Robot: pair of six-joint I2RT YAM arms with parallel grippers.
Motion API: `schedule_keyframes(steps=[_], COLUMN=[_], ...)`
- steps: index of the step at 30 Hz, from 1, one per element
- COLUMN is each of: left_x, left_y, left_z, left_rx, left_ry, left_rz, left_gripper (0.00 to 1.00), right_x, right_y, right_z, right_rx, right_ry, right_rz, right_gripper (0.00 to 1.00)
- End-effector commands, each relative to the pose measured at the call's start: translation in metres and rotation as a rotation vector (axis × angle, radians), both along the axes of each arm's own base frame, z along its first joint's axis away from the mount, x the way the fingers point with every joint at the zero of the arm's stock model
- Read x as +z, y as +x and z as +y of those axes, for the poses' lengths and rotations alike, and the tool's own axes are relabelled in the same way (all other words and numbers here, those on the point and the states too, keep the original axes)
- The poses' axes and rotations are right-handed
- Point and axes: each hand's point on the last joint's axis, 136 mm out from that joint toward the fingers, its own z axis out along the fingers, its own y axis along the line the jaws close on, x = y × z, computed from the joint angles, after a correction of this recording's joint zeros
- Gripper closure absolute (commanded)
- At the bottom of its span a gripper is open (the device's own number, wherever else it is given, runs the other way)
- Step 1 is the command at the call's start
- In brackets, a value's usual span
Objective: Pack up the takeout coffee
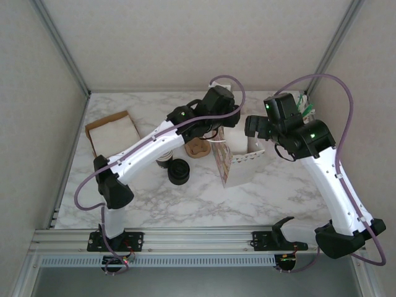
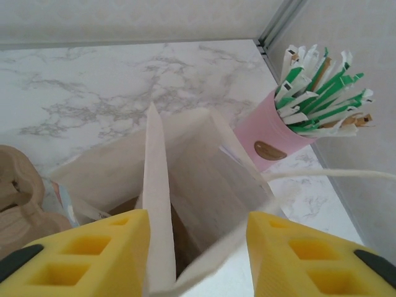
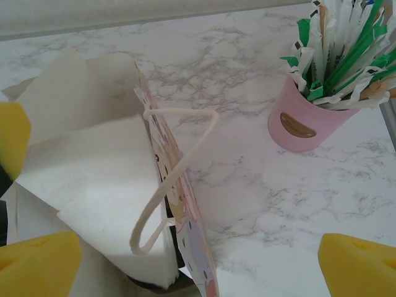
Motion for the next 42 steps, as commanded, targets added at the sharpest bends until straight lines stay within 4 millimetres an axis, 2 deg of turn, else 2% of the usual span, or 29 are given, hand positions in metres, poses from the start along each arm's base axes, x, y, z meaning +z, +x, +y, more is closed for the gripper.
schedule_keyframes(steps=[1, 7, 10, 13, 18, 22, 26, 30, 35, 39, 42], left_x=[-0.015, -0.034, -0.026, -0.007, 0.031, 0.058, 0.068, 0.069, 0.063, 0.048, 0.034], left_y=[0.006, 0.011, 0.011, 0.007, -0.007, -0.025, -0.043, -0.062, -0.087, -0.101, -0.108], left_z=[0.005, 0.003, 0.004, 0.006, 0.009, 0.017, 0.032, 0.049, 0.076, 0.093, 0.102], left_rx=[0.002, -0.004, -0.002, -0.01, -0.052, -0.091, -0.111, -0.123, -0.126, -0.116, -0.109], left_ry=[0.094, 0.171, 0.161, 0.114, -0.003, -0.102, -0.163, -0.209, -0.256, -0.268, -0.27], left_rz=[0.014, 0.04, 0.025, -0.005, -0.068, -0.113, -0.137, -0.146, -0.156, -0.136, -0.117], left_gripper=[0.6, 0.68, 0.68, 0.67, 0.59, 0.43, 0.25, 0.12, 0.01, 0.01, 0.04], right_x=[0.008, 0.006, 0.008, 0.013, 0.025, 0.034, 0.041, 0.039, 0.026, 0.011, -0.004], right_y=[0.005, 0.007, 0.007, 0.006, -0.004, -0.022, -0.047, -0.072, -0.097, -0.112, -0.119], right_z=[0.0, -0.001, 0.0, -0.002, -0.005, -0.007, -0.008, -0.01, -0.009, -0.01, -0.012], right_rx=[-0.002, -0.005, 0.001, 0.005, 0.027, 0.074, 0.131, 0.163, 0.192, 0.181, 0.16], right_ry=[0.02, 0.039, 0.048, 0.05, 0.064, 0.096, 0.144, 0.196, 0.27, 0.312, 0.333], right_rz=[-0.019, -0.007, -0.009, -0.026, -0.068, -0.112, -0.154, -0.149, -0.111, -0.064, -0.017], right_gripper=[0.01, 0.01, 0.01, 0.01, 0.01, 0.01, 0.01, 0.01, 0.01, 0.04, 0.08])
